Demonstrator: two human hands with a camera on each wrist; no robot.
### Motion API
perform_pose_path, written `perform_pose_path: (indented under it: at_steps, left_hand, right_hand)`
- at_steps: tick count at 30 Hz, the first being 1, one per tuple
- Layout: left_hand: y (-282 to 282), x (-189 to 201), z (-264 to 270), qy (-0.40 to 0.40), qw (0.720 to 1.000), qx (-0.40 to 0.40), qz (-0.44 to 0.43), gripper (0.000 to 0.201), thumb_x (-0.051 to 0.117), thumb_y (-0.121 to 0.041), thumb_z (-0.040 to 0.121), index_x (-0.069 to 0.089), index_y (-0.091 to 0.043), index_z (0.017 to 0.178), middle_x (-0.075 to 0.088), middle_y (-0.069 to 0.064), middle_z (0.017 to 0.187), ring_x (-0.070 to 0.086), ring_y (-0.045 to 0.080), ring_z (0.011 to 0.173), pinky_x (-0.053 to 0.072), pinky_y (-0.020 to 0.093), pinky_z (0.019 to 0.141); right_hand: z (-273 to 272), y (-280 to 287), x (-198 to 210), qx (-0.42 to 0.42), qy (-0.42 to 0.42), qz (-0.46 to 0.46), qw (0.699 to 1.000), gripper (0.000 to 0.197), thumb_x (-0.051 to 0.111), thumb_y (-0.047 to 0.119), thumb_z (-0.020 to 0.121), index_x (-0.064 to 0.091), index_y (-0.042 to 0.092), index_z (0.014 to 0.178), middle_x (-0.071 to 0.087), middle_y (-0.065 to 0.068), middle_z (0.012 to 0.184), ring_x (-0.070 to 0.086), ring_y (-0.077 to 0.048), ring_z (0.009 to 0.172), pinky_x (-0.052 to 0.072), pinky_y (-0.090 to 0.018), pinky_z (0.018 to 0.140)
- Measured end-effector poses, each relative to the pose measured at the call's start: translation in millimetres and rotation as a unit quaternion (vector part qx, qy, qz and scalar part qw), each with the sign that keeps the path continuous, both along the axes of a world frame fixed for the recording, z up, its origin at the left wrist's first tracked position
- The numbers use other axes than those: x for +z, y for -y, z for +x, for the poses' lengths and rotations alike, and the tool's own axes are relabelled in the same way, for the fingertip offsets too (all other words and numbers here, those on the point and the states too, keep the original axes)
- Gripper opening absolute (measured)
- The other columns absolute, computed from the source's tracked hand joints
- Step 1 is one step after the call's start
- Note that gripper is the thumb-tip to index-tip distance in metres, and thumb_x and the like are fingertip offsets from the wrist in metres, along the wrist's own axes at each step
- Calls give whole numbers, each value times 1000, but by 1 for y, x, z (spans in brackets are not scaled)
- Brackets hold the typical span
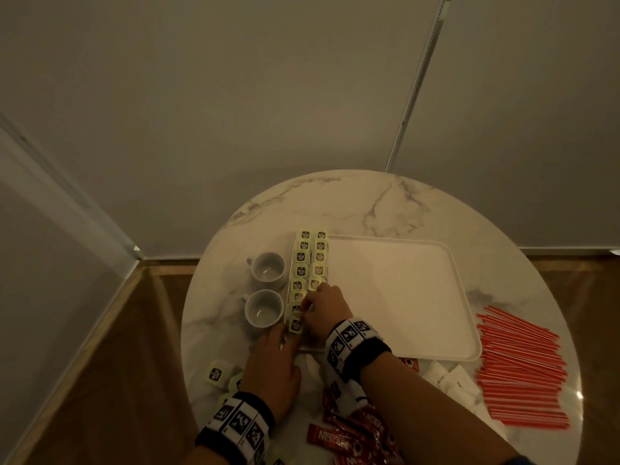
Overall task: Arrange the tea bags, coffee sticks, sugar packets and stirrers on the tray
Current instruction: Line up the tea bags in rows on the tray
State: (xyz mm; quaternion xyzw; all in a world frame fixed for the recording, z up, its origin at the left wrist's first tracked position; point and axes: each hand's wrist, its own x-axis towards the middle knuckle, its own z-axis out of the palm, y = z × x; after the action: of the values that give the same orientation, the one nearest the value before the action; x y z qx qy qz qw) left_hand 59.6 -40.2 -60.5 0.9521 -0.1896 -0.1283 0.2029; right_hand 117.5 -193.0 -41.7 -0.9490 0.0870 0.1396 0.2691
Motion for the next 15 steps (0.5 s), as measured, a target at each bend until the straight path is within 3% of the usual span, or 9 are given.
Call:
perform_pose_path:
  at_steps: [6,10,15]
  left_hand:
    - [0,-2,-2,3,997,-36,73,60,48,-29,85,35,-33,144,30,-4,149,33,22,128,36,36,106]
    - [0,-2,-1,-4,994,-29,108,64,44,-33,86,26,-31,148,24,-8,151,32,20,125,35,33,104]
    - [4,1,-1,6,995,-18,95,66,47,-31,86,24,-29,148,28,-8,149,35,19,124,36,33,103]
  right_hand:
    - [4,-6,7,-78,-33,-6,996,25,60,34,89,69,21,108,49,-6,116,47,-26,113,44,-37,101]
    - [6,-7,10,-66,-43,-41,996,31,54,34,92,66,18,115,50,-7,118,45,-26,114,41,-41,102]
    - [7,-7,5,-39,-34,-50,997,25,57,36,91,69,22,107,55,-3,115,43,-24,112,41,-41,98]
